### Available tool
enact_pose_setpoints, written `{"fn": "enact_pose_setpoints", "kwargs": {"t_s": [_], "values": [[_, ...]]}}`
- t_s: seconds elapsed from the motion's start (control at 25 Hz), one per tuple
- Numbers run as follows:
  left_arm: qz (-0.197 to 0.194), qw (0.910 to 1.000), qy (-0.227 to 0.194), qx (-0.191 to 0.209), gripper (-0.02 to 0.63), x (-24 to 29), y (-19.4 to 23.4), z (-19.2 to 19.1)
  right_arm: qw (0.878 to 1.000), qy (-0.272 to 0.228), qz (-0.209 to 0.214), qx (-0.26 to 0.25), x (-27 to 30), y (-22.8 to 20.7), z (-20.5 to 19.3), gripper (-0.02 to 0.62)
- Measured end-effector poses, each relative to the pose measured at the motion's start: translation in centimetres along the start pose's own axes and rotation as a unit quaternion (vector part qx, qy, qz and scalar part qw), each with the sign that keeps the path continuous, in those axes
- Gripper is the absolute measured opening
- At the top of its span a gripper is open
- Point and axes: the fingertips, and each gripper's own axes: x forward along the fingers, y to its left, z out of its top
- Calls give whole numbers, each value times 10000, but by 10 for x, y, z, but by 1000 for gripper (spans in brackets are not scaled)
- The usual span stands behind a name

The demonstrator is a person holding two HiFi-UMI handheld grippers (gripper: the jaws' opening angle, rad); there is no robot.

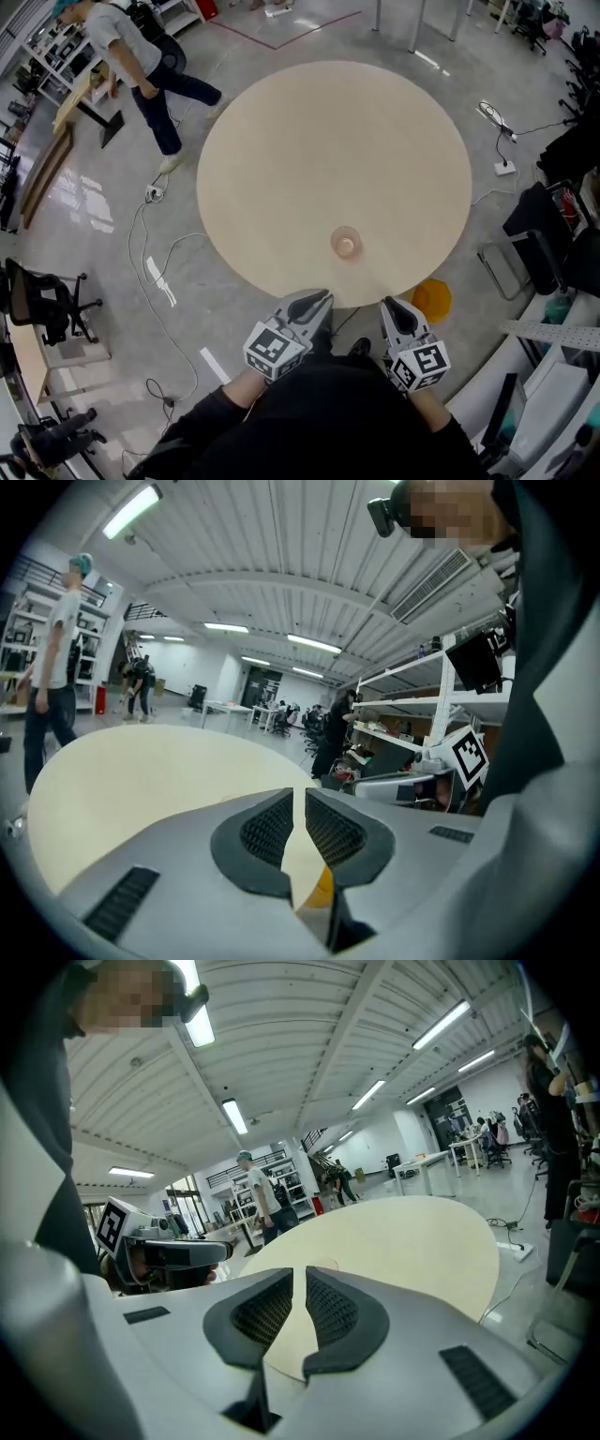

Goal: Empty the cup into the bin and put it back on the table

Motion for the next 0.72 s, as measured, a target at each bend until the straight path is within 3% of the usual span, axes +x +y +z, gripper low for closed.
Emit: {"fn": "enact_pose_setpoints", "kwargs": {"t_s": [0.2, 0.32, 0.52, 0.72], "values": [[-278, 9981, 471, 295, 86, 29, 57, -11, 9989, 386, -94, -267, 53, -21, -5, 131], [-516, 9908, 898, 867, 148, 48, 81, -27, 9954, 696, -97, -650, 78, -36, -15, 156], [-1072, 9663, 1623, 1685, 221, 78, 111, -61, 9822, 1282, 122, -1371, 116, -57, -37, 233], [-1640, 9295, 2232, 2435, 230, 104, 133, -90, 9689, 1786, 549, -1620, 145, -66, -65, 245]]}}
